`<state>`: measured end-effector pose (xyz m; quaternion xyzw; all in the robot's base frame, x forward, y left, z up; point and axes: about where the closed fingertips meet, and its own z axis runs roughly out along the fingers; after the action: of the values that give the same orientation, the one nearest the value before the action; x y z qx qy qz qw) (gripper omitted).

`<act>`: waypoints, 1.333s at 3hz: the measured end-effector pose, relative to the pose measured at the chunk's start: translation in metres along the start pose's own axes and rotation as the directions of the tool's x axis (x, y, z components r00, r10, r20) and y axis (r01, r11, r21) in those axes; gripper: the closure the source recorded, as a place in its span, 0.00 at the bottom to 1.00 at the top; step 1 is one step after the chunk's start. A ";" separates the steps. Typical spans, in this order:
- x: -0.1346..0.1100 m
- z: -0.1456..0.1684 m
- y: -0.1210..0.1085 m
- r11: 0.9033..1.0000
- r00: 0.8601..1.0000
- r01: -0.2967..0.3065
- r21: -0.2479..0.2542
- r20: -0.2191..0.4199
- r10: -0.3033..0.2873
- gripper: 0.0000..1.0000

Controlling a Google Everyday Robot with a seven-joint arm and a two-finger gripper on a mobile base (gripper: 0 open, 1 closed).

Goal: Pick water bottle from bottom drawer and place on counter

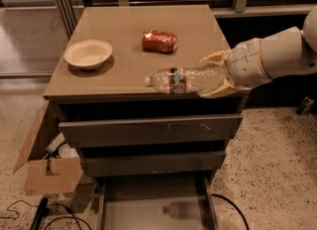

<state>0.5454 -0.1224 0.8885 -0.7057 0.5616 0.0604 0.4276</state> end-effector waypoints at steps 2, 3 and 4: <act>0.044 0.036 -0.063 0.997 0.996 -0.077 -0.017 -0.036 0.077 1.00; 0.071 0.056 -0.083 0.991 0.990 -0.129 -0.019 -0.056 0.128 1.00; 0.091 0.067 -0.091 0.985 0.983 -0.170 -0.024 -0.075 0.168 1.00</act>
Offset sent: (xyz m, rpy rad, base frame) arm 0.1224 -0.0155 -0.0214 -0.0021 0.0967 -0.0893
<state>0.6814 -0.1449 0.8436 -0.6637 0.6337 0.0795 0.3894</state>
